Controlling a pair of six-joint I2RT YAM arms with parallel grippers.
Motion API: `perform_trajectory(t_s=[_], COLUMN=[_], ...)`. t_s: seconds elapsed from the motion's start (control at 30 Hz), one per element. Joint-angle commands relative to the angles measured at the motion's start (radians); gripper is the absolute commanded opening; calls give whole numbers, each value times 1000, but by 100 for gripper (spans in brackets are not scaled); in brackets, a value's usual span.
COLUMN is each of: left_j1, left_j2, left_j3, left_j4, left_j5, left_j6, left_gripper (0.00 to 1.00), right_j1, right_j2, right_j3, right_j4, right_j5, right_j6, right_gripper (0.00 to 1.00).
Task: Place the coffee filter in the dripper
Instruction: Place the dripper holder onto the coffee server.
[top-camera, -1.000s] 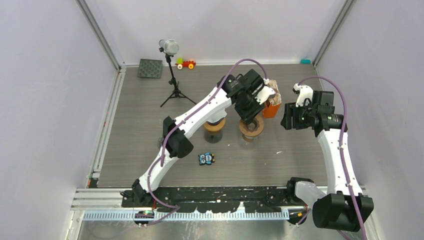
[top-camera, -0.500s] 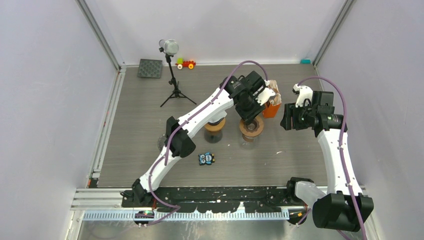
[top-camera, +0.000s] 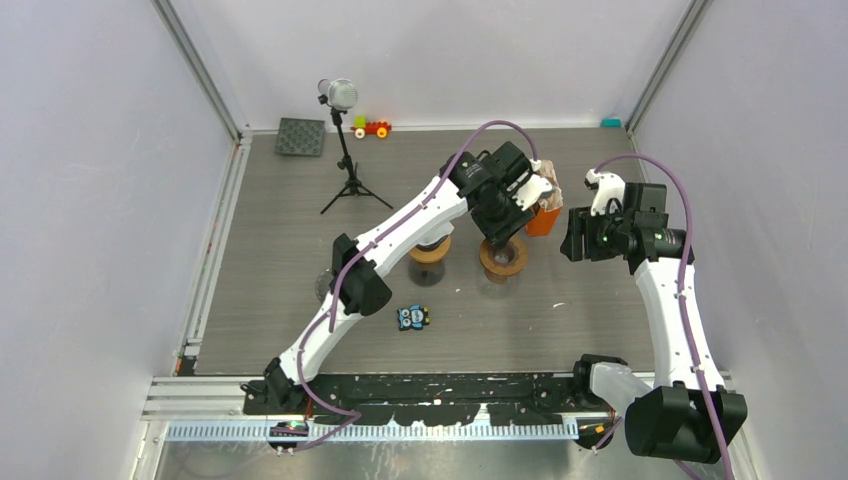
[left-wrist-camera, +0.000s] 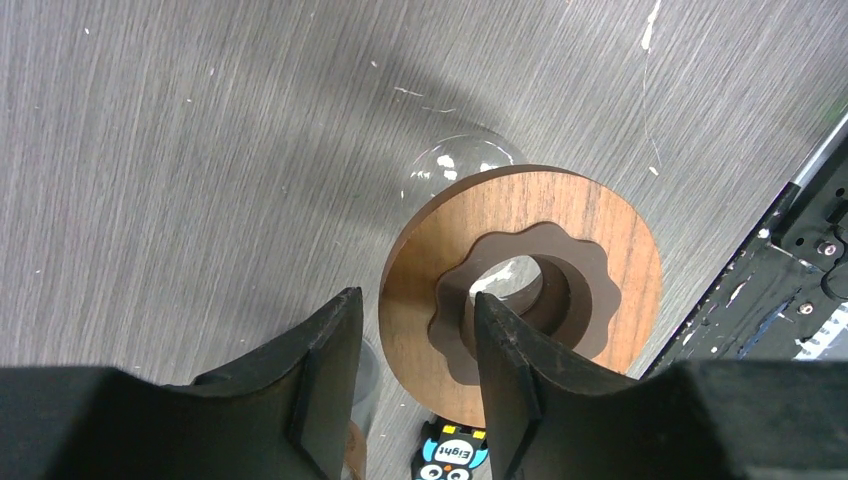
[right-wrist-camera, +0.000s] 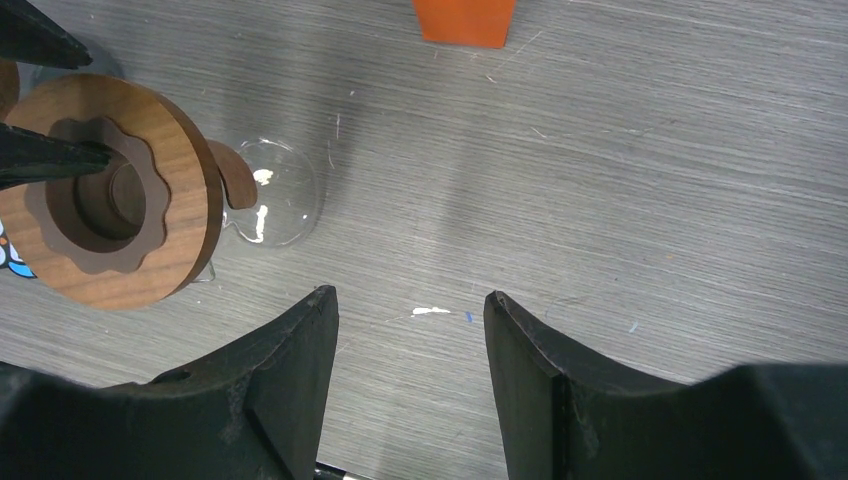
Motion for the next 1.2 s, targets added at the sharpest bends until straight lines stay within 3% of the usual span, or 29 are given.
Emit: perform_trajectory(t_s=[0.0, 0.23, 0.67, 0.87, 1.03, 1.17], left_j1=[-8, -14, -15, -20, -23, -23], left_j2=[-1, -6, -119, -290, -407, -569], left_j3=[43, 54, 64, -56, -130, -366], left_j4=[9, 15, 33, 87, 109, 190], left_j5=[-7, -13, -75, -74, -65, -90], left_j6=[12, 16, 44, 51, 54, 74], left_gripper=[47, 48, 69, 79, 82, 82], right_j1=[-4, -4, -4, -3, -2, -2], right_j2=[-5, -2, -7, -17, -6, 7], right_j3=[3, 3, 19, 36, 54, 82], right_j4=[14, 14, 5, 9, 7, -9], right_j5=[-8, -10, -76, -106, -118, -138], right_j6=[-11, -12, -19, -5, -3, -16], right_gripper=[60, 60, 61, 66, 69, 69])
